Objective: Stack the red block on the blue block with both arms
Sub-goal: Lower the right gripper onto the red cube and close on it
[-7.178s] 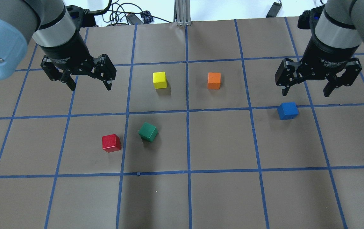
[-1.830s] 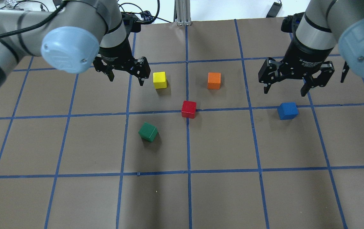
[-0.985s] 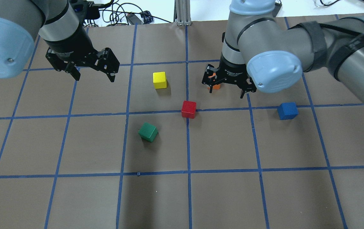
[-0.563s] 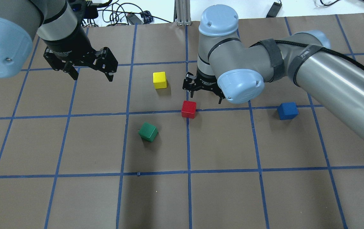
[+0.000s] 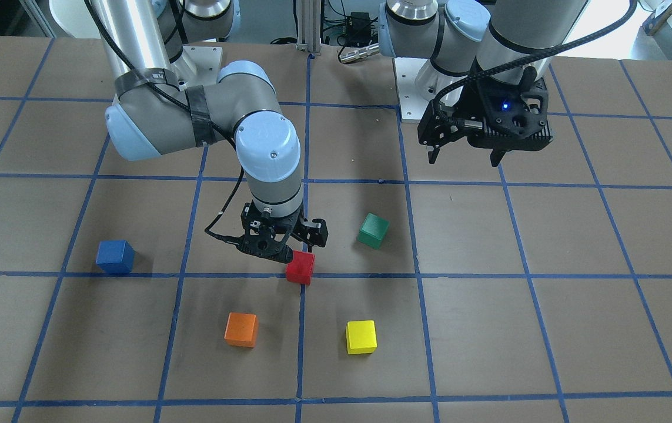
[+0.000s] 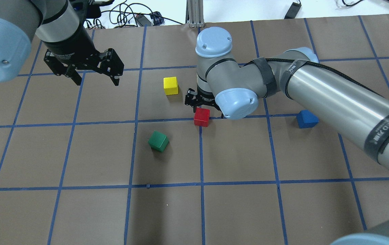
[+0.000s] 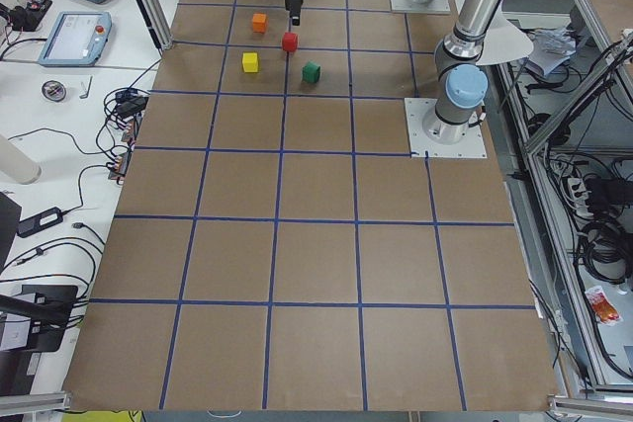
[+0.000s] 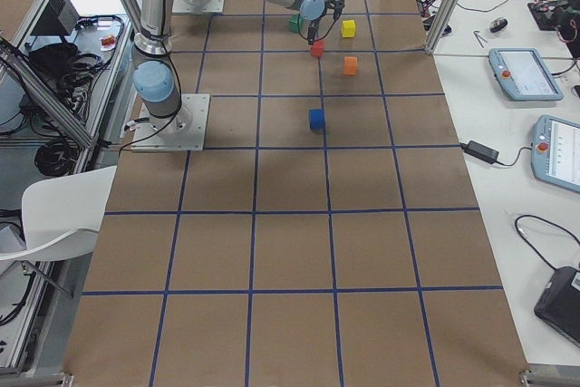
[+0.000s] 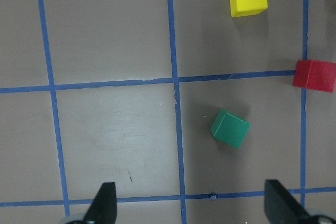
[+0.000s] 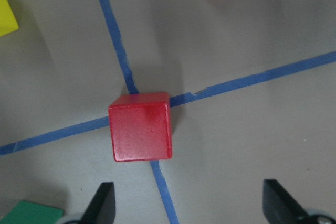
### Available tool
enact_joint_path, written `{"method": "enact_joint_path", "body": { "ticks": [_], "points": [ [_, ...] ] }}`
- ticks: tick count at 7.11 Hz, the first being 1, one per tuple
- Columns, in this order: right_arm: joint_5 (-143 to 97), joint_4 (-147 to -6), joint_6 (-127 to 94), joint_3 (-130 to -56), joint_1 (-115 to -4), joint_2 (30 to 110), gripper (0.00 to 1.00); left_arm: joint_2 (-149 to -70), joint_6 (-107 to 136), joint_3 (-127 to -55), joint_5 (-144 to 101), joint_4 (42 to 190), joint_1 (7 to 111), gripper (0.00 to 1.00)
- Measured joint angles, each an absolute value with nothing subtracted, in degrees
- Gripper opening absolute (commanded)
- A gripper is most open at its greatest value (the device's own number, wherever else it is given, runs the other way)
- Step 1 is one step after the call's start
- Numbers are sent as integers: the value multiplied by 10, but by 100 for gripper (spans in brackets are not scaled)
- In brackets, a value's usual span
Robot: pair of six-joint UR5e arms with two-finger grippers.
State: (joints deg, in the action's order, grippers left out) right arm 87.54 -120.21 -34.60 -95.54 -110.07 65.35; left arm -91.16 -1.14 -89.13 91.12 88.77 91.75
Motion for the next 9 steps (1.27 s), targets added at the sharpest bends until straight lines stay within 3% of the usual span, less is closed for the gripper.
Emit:
{"method": "enact_joint_path", "body": {
  "ticks": [9],
  "points": [
    [854, -1229, -344, -958, -1107, 606, 100, -910, -14, -896, 908, 883, 919, 100]
  ]
}}
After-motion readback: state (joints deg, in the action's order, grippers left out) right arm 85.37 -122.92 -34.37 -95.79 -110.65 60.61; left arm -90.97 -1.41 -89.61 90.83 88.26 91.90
